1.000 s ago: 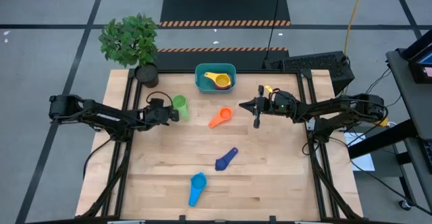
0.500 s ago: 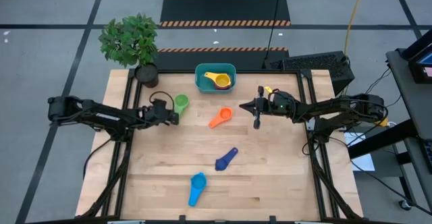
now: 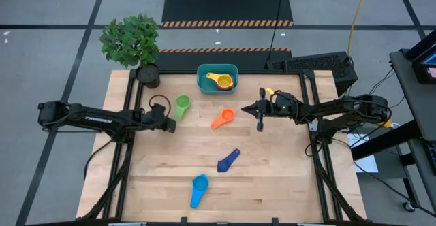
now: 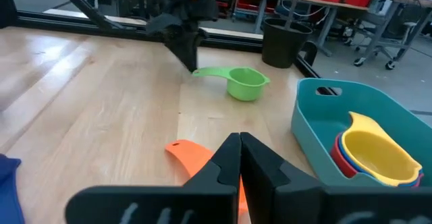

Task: Nest measuring cups in basket
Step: Stack the green measuring cup on top of the yellow measuring cup in the blue bin

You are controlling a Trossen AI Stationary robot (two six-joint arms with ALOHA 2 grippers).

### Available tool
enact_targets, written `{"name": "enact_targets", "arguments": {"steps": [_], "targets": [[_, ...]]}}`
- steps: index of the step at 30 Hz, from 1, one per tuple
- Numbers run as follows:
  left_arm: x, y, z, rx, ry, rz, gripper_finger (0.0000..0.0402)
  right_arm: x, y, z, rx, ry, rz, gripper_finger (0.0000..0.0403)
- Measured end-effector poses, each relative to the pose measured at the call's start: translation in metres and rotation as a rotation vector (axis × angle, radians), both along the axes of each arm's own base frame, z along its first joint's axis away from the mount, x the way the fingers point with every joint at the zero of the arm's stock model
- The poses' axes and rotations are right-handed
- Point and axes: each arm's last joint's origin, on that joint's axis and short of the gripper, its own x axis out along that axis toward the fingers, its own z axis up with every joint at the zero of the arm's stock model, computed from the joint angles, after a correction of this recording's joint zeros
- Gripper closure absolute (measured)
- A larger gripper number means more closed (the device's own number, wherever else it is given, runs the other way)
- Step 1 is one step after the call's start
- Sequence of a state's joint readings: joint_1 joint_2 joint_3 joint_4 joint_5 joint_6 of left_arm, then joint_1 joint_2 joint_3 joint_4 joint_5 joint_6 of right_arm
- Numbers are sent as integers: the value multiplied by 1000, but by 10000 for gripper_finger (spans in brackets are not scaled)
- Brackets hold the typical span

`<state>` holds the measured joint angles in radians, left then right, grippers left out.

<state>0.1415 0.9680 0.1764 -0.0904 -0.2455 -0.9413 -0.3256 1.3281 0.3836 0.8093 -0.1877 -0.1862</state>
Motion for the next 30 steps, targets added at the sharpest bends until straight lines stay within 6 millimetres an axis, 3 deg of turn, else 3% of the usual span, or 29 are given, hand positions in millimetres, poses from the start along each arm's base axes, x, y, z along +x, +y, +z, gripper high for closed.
{"name": "enact_targets", "arguments": {"steps": [3, 10, 14, 20, 30], "targets": [[1, -6, 0, -27, -14, -34, 318, 0, 0, 0, 2, 0, -1, 403], [4, -8, 3, -6, -55, -18, 159, 0, 0, 0, 12, -2, -2, 403], [10, -10, 8, 19, -123, -55, 106, 0, 0, 0, 15, -2, -3, 403], [11, -7, 9, 22, -142, -36, 93, 0, 0, 0, 15, -2, -3, 403], [8, 5, 7, 34, -112, 31, 143, 0, 0, 0, 16, -3, -3, 403]]}}
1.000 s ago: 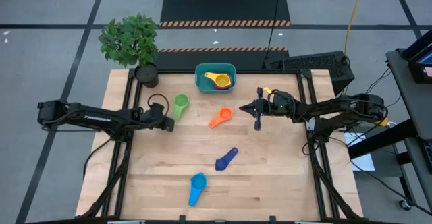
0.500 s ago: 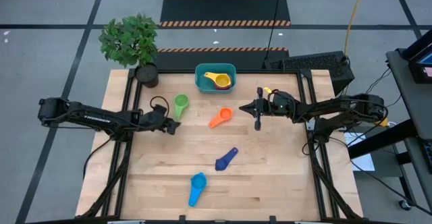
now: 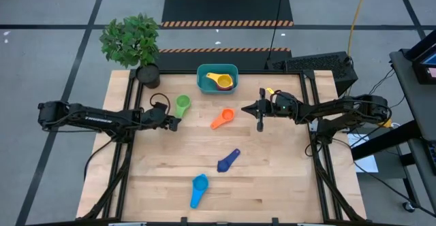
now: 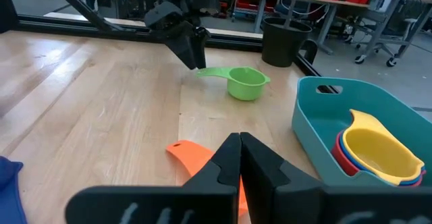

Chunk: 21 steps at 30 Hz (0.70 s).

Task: Nest measuring cups in basket
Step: Stack the green measuring cup on top of the yellow measuring cup in the blue bin

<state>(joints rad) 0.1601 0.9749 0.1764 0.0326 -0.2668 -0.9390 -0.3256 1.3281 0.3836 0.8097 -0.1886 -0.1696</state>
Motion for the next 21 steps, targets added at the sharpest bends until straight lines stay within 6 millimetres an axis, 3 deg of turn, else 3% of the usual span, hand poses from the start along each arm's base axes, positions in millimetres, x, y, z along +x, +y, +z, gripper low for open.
{"name": "enact_targets", "arguments": {"steps": [10, 21], "targets": [[-8, 1, -28, -30, -93, -5, 178, 0, 0, 0, 0, 0, 1, 403], [-10, 7, -28, -10, -122, -35, 193, 0, 0, 0, 1, -1, 1, 403]]}}
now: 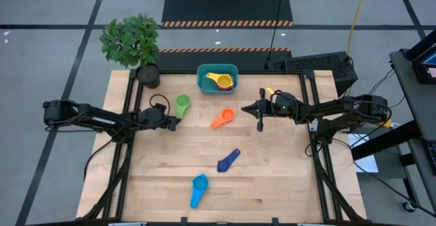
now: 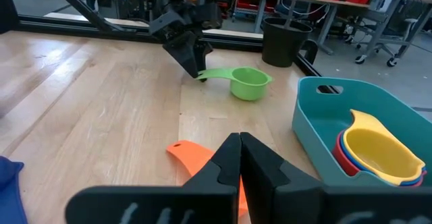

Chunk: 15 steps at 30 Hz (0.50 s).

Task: Nest measuring cups in basket
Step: Stack the green measuring cup on top of the yellow measuring cup in the blue bin

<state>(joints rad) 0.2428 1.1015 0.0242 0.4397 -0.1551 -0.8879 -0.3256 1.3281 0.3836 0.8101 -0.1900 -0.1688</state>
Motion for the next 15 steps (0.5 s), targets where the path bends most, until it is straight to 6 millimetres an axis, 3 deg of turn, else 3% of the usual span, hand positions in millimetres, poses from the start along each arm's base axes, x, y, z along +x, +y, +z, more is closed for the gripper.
{"name": "enact_targets", "arguments": {"steps": [11, 15], "targets": [[3, 2, 5, 39, -55, 0, 245, 0, 0, 0, 0, 0, 0, 403], [4, 5, 9, 63, -91, 32, 236, 0, 0, 0, 0, 0, 0, 403]]}}
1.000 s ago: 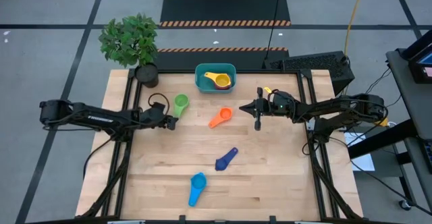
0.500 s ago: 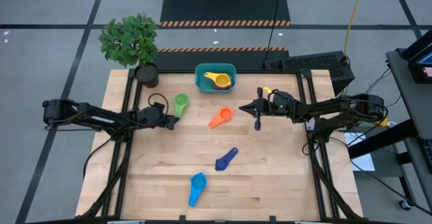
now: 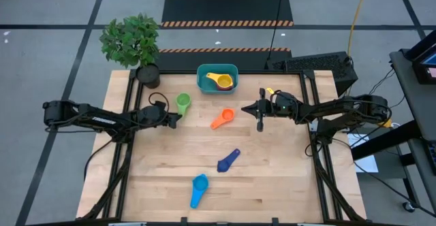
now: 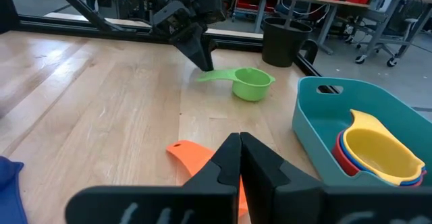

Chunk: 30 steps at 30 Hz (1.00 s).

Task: Nest measuring cups in basket
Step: Stack the green measuring cup on top of the yellow measuring cup in the blue bin

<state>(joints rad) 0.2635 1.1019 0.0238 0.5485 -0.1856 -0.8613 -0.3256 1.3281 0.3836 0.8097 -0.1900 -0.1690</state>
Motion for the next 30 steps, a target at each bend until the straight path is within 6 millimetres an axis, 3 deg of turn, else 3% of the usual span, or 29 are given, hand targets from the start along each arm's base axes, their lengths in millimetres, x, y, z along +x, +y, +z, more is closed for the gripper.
{"name": "enact_targets", "arguments": {"steps": [8, 12, 30], "targets": [[-2, 4, -1, -12, 3, 26, 135, 0, 0, 0, 0, 0, 0, 403], [-2, 4, -1, -25, -5, 31, 112, 0, 0, 0, 0, 0, 0, 403], [2, 1, 4, -20, -65, 56, 157, 0, 0, 0, 0, 0, 0, 403]]}}
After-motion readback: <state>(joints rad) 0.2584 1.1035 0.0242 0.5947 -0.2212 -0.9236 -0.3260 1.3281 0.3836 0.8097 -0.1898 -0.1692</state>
